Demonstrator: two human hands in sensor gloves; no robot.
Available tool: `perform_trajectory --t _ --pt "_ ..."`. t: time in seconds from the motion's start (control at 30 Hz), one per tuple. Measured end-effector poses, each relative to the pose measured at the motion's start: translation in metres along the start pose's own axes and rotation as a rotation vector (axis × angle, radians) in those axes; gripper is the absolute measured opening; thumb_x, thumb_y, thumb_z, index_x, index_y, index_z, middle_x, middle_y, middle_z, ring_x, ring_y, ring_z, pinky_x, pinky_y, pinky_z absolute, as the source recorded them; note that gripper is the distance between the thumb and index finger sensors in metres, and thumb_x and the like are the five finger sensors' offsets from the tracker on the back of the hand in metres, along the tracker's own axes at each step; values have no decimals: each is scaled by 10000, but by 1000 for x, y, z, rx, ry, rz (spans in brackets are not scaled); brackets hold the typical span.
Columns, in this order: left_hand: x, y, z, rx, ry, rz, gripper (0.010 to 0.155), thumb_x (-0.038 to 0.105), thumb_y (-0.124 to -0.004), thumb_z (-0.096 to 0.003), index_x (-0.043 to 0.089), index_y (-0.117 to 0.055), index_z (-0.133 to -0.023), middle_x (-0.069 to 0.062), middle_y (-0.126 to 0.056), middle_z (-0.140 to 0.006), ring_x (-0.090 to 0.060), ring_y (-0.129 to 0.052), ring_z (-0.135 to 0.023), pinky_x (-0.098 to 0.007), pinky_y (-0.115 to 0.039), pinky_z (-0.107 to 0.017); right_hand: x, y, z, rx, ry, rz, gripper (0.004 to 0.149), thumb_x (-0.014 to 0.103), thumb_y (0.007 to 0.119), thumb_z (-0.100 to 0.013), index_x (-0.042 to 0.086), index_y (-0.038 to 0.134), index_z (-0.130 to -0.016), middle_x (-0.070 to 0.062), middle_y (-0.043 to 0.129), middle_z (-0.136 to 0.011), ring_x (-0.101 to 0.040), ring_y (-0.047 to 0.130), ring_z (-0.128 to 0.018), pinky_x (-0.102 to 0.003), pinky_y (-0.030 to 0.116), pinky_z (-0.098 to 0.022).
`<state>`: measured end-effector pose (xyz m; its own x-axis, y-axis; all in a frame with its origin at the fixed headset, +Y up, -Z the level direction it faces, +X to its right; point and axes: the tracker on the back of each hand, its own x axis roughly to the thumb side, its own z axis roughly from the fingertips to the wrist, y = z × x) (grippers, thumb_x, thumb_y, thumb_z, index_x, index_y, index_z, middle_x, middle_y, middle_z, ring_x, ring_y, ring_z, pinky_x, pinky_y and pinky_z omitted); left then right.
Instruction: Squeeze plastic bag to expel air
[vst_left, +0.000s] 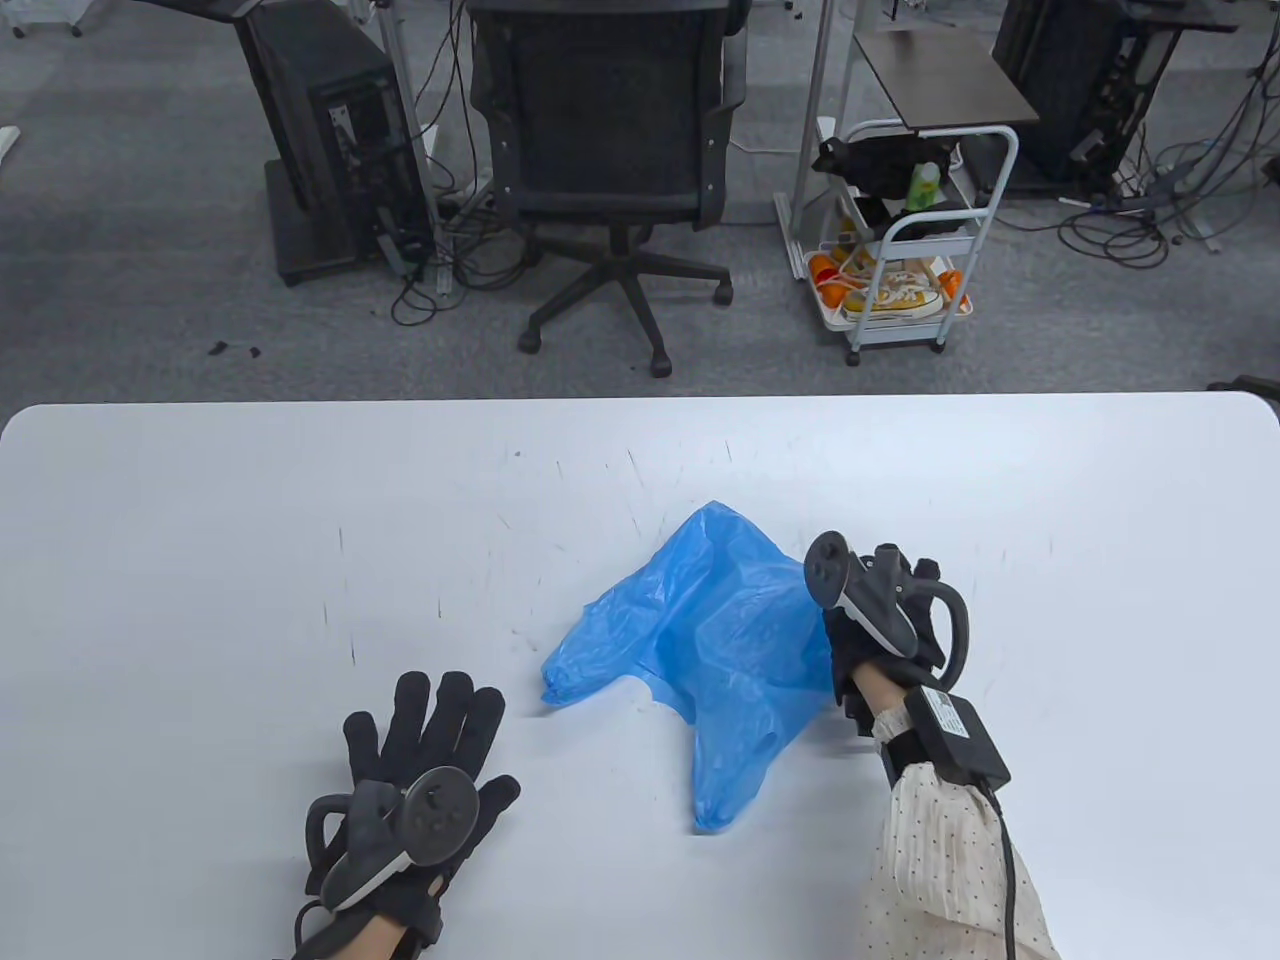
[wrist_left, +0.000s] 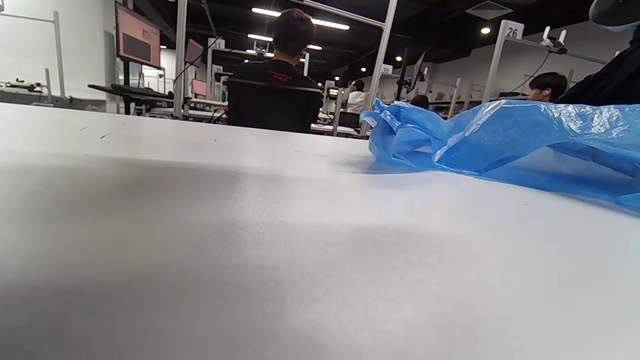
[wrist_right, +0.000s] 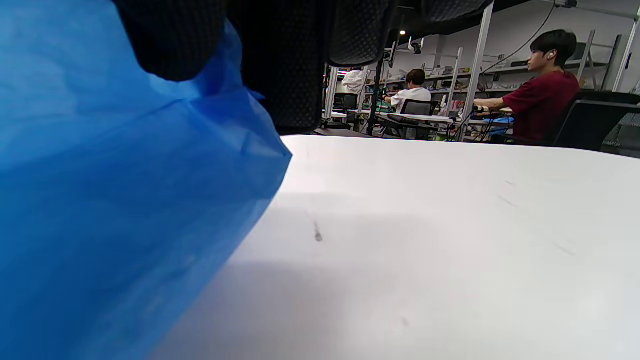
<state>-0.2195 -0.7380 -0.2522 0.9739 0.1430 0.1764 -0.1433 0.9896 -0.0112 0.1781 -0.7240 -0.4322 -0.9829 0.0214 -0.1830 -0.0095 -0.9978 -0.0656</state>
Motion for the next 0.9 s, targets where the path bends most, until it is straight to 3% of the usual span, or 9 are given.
perform_trajectory --t 0.43,0.7,0.9 --pt "-3 4 1 17 6 37 780 631 -585 -472 390 -246 -1132 42 -190 -1257 -329 -113 -1171 -733 -175 -766 23 -35 89 -92 -85 -168 452 383 764 -460 153 906 -822 -38 1020 -689 -319 776 -887 -612 554 -667" --pt "-3 5 1 28 1 54 780 632 -584 -471 391 -246 -1132 46 -190 -1256 -328 -113 -1172 -733 -174 -767 42 -28 147 -125 -187 -111 465 395 761 -458 149 908 -824 -45 1021 -696 -325 783 -881 -610 561 -662" --pt "-4 5 2 32 7 63 780 632 -584 -471 392 -246 -1132 44 -189 -1257 -328 -112 -1171 -734 -175 -766 49 -15 174 -137 -239 -46 473 402 756 -460 162 895 -843 -51 1013 -725 -331 772 -889 -616 546 -668"
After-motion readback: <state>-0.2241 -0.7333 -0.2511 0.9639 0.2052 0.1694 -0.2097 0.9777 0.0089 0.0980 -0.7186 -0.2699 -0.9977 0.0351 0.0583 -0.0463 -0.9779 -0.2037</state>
